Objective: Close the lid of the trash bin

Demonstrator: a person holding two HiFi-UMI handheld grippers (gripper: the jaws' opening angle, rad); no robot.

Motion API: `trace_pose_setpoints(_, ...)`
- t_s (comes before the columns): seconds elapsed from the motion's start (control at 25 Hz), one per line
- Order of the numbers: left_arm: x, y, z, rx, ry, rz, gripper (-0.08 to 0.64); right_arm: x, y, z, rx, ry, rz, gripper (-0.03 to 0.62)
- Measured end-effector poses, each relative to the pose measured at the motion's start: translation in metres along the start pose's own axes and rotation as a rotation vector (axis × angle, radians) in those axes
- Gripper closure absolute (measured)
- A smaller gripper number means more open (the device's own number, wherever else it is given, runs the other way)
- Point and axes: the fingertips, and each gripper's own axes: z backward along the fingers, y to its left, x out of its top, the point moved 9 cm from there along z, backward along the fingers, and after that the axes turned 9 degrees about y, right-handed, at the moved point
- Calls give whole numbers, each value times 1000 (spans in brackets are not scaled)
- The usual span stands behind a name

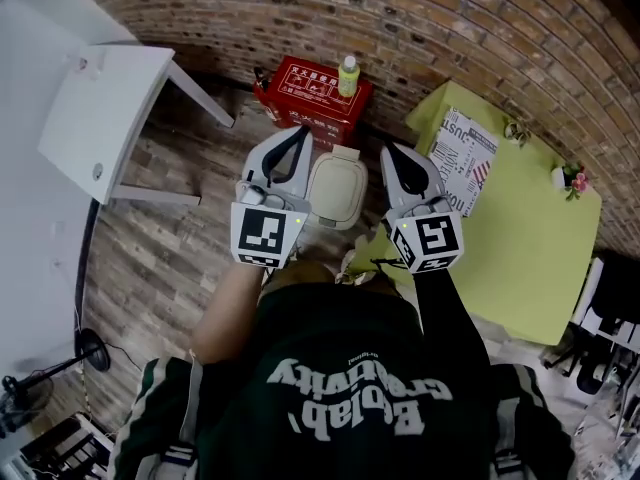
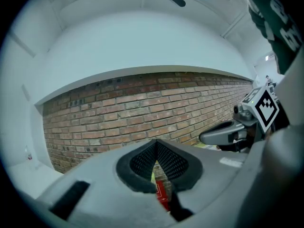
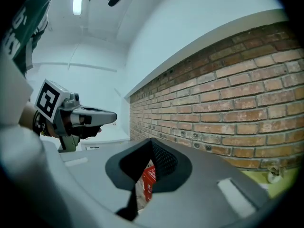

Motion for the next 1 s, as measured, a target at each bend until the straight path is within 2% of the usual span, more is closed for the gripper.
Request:
trace_pose_setpoints(0.24,8,-20,7,47,-3,-10,554,3,-6,11,58,-24,20,581)
trace_pose_setpoints(0.72,22,-36,19,4,-62,-32,554,3,-9,28,55,-49,11,581)
trace_pose_setpoints(1.0,16,-35,25,10,-62,-30,554,1,1,29,90,-42,97,581)
